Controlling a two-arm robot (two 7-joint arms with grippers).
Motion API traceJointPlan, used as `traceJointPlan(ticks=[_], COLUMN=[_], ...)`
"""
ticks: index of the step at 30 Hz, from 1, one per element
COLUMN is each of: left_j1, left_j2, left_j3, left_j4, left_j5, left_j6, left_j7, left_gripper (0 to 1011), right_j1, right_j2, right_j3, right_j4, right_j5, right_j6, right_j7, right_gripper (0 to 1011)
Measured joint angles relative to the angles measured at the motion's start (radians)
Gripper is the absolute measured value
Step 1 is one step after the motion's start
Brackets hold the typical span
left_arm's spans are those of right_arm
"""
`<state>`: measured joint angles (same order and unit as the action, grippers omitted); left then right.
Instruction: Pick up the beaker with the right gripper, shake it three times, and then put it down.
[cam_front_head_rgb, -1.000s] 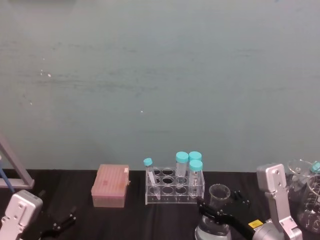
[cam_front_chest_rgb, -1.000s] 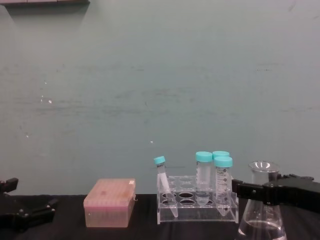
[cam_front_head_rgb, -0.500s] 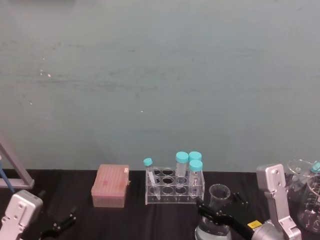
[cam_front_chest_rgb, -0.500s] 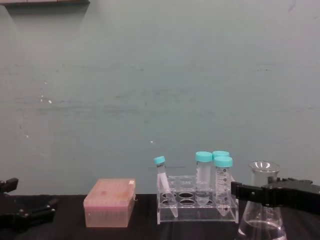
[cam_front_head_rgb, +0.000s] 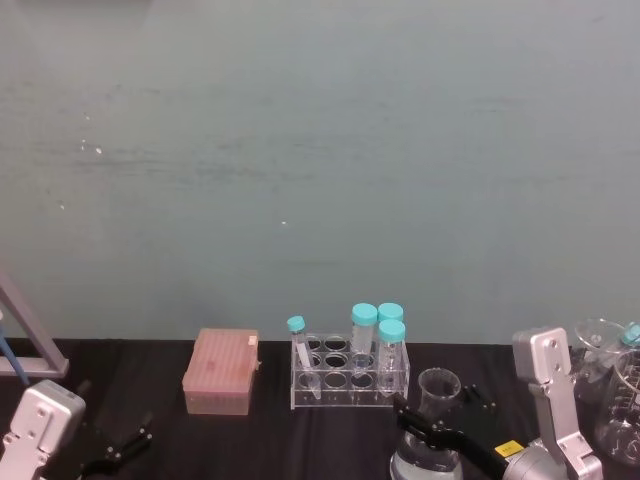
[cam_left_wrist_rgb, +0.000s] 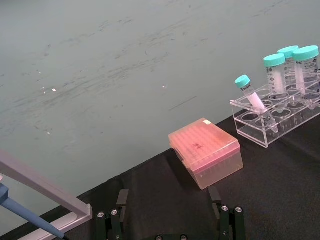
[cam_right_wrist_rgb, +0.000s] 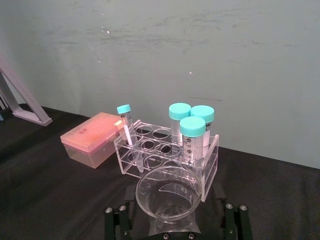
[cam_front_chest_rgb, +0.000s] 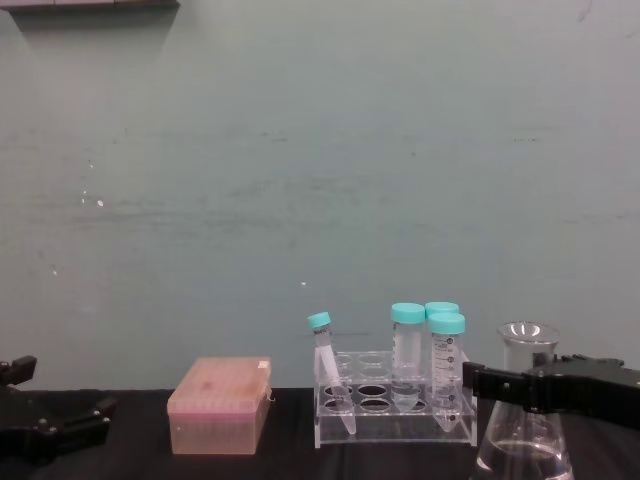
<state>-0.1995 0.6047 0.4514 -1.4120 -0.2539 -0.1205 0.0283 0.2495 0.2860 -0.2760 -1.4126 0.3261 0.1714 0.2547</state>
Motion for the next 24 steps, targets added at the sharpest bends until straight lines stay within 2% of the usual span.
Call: traceJointPlan(ticks=[9,17,24], left_j1=[0.0,0.0,0.0], left_j2=[0.0,0.0,0.0], left_j3=[0.0,0.0,0.0], left_j4=[0.0,0.0,0.0], left_j5=[0.0,0.0,0.0], left_j6=[0.0,0.0,0.0], left_j7=[0.0,0.0,0.0], left_gripper=[1000,1000,1000], right_j1=[-0.001,-0.001,-0.001], right_j2=[0.0,0.0,0.0], right_j3=[0.0,0.0,0.0], right_j4=[-0.001,-0.002,-0.002], right_j5=[0.001,0.002,0.002], right_j6=[0.0,0.0,0.0], right_j7=[-0.001,-0.001,-0.002], right_gripper=[737,462,449])
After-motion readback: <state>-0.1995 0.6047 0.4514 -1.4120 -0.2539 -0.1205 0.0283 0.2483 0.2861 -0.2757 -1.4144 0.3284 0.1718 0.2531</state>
